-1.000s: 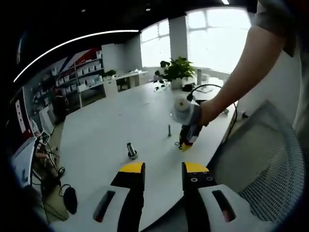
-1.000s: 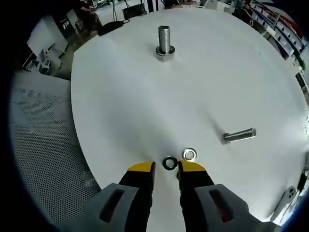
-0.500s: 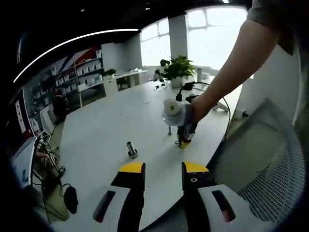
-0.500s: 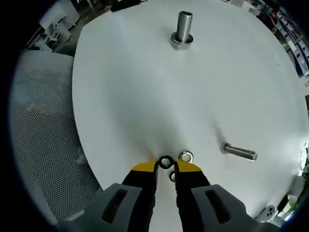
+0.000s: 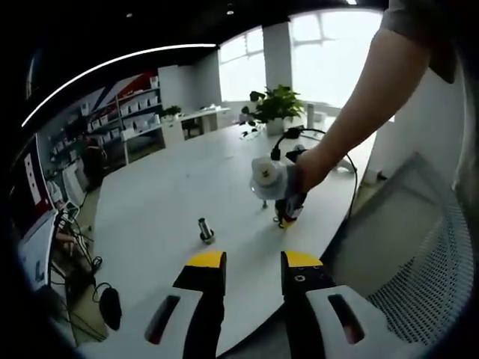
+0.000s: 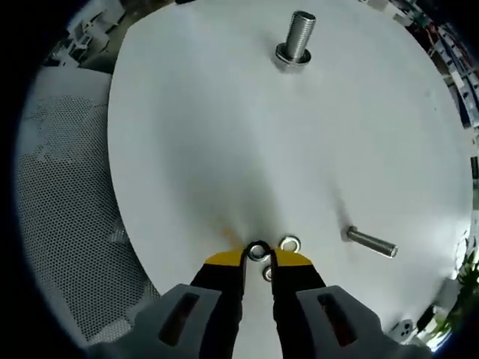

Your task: Place the washer onto the threaded stud by aligning its center hole with the stud, sliding it down to the base, and recovering from edge contact or off-axis alignment until the washer reaches the visible bottom stop.

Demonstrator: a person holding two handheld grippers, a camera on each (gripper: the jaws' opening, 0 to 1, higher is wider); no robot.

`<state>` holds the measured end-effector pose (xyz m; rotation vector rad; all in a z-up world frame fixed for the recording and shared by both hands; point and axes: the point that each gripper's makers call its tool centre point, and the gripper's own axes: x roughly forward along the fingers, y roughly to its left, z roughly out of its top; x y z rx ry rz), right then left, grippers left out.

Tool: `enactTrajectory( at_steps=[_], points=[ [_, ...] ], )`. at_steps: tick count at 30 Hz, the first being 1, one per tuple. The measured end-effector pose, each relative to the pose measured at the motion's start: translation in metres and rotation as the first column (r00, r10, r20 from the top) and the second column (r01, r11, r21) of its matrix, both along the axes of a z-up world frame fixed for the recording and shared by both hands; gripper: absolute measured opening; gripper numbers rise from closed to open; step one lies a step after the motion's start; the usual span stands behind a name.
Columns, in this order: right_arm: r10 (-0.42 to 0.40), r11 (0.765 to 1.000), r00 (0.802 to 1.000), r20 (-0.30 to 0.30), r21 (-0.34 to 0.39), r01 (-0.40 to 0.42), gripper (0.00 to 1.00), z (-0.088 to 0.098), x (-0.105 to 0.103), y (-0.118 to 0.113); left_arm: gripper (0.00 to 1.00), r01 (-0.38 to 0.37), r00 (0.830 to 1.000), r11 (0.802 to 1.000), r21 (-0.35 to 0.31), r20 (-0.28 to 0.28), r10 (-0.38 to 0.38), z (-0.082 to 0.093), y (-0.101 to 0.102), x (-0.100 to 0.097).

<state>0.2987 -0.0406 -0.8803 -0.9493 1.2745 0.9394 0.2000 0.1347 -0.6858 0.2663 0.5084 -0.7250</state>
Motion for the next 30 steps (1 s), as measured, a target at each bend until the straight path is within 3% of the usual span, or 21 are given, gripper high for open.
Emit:
enactTrajectory(
  at_steps=[11,21,26,30],
  points=[
    [0.050,0.998,0.996,0.069,-0.030,-0.048,0.14,0.001,-0.001,0.003,0.27,-0.004,1.000,1.000,0.002,0.001,0.004,0.000,0.000,0.000],
    [-0.100,0.991,0.994,0.051,0.099,0.095,0.13,0.002,0.003,-0.002,0.27,-0.011,1.000,1.000,0.005,0.004,0.011,0.000,0.001,0.002],
    [-0.168,0.977,0.985,0.030,0.139,0.163,0.13,0.002,0.002,-0.004,0.27,-0.012,1.000,1.000,0.011,0.005,0.012,-0.001,0.002,0.001],
    [-0.174,0.976,0.984,0.036,0.142,0.168,0.13,0.005,0.003,-0.011,0.27,-0.015,1.000,1.000,0.009,0.005,0.015,0.000,0.002,0.002]
  ],
)
